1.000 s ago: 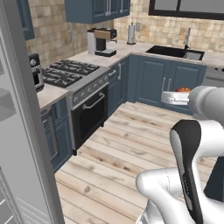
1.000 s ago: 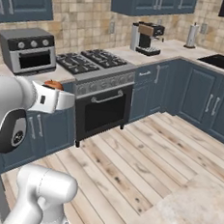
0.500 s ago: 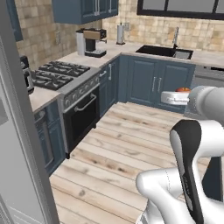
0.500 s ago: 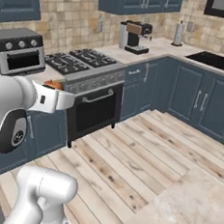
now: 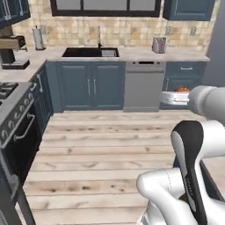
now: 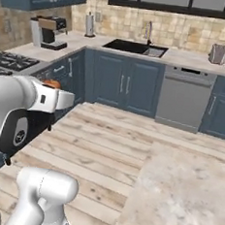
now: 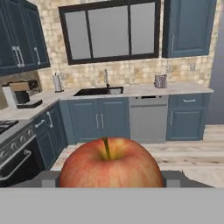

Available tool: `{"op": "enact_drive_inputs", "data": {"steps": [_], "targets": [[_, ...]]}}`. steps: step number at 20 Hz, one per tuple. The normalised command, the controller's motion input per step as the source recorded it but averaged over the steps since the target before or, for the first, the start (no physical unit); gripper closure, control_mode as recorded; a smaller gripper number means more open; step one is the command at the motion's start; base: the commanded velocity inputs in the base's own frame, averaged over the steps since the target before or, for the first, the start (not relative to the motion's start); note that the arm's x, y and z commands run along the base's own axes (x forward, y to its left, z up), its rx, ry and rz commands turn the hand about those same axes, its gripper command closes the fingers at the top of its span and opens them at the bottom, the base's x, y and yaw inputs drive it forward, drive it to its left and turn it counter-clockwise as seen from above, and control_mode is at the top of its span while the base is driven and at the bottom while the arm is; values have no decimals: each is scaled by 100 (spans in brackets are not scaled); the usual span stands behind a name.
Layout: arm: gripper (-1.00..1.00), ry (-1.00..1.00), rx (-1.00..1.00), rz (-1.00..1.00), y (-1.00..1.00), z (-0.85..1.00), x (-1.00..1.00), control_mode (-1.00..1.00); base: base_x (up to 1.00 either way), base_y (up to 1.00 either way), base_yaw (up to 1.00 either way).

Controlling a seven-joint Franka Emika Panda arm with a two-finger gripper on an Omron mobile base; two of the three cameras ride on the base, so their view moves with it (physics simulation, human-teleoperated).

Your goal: Retrieve the apple and kiwi from the fridge and place them into the bowl on the dining table.

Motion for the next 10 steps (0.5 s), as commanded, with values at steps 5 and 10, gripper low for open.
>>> {"op": "enact_drive_inputs", "data": {"steps": [5,10], "targets": [[100,0,0,0,0,0,0,100,83,77,-76],[100,0,0,0,0,0,0,100,100,75,-41]]}}
